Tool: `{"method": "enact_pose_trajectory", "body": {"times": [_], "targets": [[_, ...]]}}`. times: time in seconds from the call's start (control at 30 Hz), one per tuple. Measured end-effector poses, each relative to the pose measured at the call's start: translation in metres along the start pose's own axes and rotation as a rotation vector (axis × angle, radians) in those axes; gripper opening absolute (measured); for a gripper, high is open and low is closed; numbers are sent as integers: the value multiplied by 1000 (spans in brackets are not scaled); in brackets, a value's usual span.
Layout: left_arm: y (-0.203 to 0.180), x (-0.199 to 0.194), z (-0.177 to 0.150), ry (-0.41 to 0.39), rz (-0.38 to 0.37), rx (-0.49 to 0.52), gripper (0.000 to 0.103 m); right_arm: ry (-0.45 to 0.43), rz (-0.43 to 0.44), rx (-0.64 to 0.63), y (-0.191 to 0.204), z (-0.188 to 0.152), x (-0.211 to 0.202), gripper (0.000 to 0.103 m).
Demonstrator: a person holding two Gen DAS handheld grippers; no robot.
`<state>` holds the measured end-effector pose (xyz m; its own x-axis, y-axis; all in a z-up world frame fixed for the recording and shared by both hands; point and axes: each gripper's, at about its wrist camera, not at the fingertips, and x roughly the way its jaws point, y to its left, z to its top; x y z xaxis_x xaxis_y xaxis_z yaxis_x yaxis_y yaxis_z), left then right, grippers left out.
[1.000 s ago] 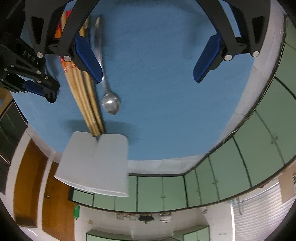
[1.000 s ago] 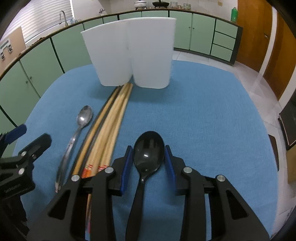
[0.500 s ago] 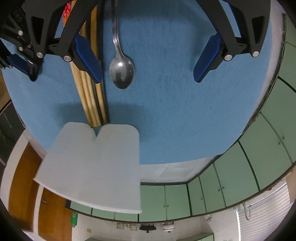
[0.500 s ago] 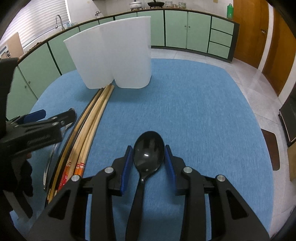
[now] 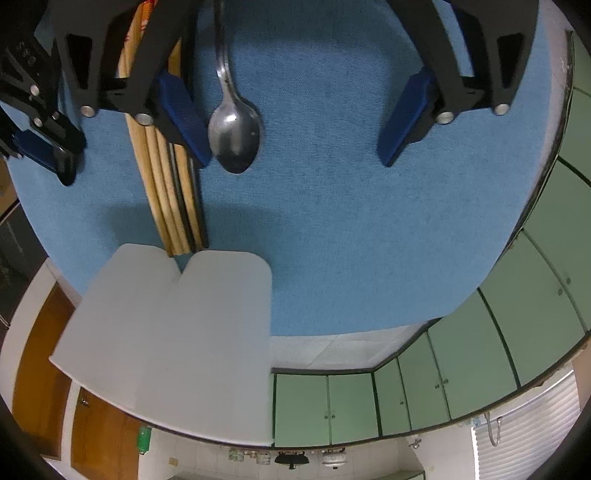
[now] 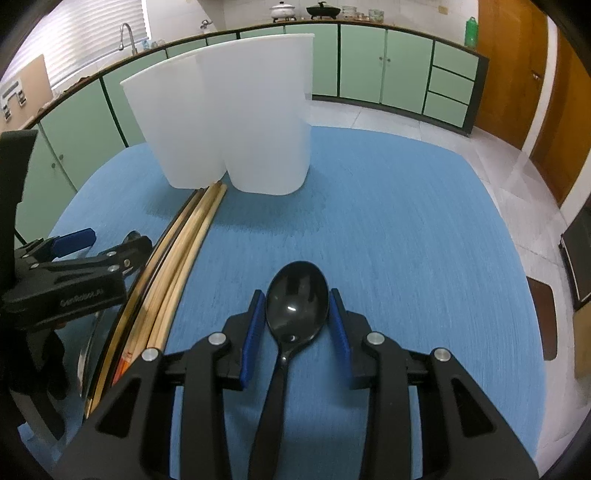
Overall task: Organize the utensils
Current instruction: 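Grasp the steel spoon with the left gripper while the right gripper holds the black spoon, then lift both spoons and lower them into the white utensil holder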
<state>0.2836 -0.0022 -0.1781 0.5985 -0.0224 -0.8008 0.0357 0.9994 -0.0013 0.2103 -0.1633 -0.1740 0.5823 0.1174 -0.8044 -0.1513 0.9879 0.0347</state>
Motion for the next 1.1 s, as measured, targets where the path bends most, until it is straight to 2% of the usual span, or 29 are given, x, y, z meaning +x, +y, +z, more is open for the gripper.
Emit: {"method": "enact_pose_trajectory", "body": {"times": [0.03,0.1,0.17,0.23,0.27,0.3,0.33,0.37,0.47,0.57,0.7,0.93,1.1], "targets": [[0,-1,0,-5,-10,2,77,5,2,4,-1,1,-1,36],[-1,-3,-1,-9,-17,3,72,9,-7,26,-4,1,-3,52],[-3,-3,-3,-15,-23,5,67,16,8,52,-5,1,-3,56],[-5,-4,-3,-25,-40,4,53,14,-8,30,-2,0,-2,49],[-5,-5,-3,-30,-54,3,49,10,-18,17,-2,1,-2,40],[-6,-6,-5,-34,-64,3,40,10,-10,18,-4,3,-2,34],[-5,-7,-4,-37,-76,-1,31,13,3,30,-5,3,-2,34],[-5,-7,-4,-39,-86,-7,28,14,12,38,-7,4,-2,34],[3,-7,-5,-45,-130,-37,28,-7,24,48,-11,5,-7,33],[10,-16,-10,-82,-164,-55,28,-78,32,31,-14,4,-22,33],[22,-40,-21,-197,-215,-59,28,-200,66,-13,-13,-2,-51,33],[24,-81,-35,-382,-215,-18,28,-334,119,-7,-27,8,-83,33],[24,-96,-25,-453,-241,-30,28,-398,139,-14,-30,26,-99,33]]}}
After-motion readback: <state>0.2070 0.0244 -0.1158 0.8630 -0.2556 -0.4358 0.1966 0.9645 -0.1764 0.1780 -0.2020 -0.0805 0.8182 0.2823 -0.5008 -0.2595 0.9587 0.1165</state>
